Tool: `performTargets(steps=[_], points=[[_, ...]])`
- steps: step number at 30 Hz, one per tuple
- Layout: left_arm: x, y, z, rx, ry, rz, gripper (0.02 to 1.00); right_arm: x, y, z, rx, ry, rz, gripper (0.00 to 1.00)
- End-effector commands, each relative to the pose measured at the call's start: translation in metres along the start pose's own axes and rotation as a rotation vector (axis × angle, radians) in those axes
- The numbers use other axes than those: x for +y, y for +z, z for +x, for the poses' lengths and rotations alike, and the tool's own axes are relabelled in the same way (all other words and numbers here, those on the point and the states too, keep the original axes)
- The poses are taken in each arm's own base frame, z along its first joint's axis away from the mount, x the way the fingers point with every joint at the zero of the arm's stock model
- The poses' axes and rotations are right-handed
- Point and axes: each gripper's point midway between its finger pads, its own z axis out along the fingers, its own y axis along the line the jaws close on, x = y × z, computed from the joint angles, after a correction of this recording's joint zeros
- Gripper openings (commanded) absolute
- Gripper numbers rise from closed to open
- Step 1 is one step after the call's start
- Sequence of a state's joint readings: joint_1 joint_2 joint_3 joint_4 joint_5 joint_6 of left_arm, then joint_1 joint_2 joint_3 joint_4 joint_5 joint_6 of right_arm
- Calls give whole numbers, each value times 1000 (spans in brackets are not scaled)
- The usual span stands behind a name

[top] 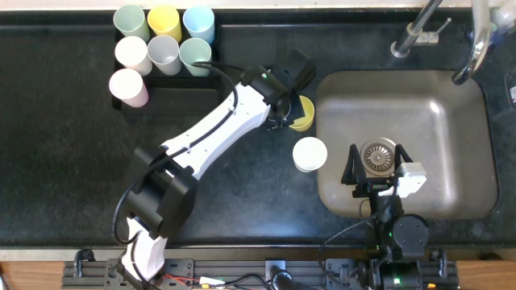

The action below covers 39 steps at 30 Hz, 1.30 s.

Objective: Store Cups

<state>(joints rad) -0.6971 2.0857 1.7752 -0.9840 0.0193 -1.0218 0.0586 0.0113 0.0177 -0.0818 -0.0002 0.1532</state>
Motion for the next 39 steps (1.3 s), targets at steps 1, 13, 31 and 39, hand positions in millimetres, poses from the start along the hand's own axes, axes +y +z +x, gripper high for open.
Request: performTargets(steps=[1, 13, 31, 39], points=[[11, -47, -42, -128, -61, -3, 36, -1, 0, 4, 1, 0, -1, 998], [222, -133, -120, -75, -654, -171, 38, -1, 0, 4, 1, 0, -1, 996], [254, -103, -145, -82, -745, -178, 53, -1, 0, 4, 1, 0, -1, 998], [261, -79, -143, -35, -776, -223, 56, -1, 0, 4, 1, 0, -1, 998]])
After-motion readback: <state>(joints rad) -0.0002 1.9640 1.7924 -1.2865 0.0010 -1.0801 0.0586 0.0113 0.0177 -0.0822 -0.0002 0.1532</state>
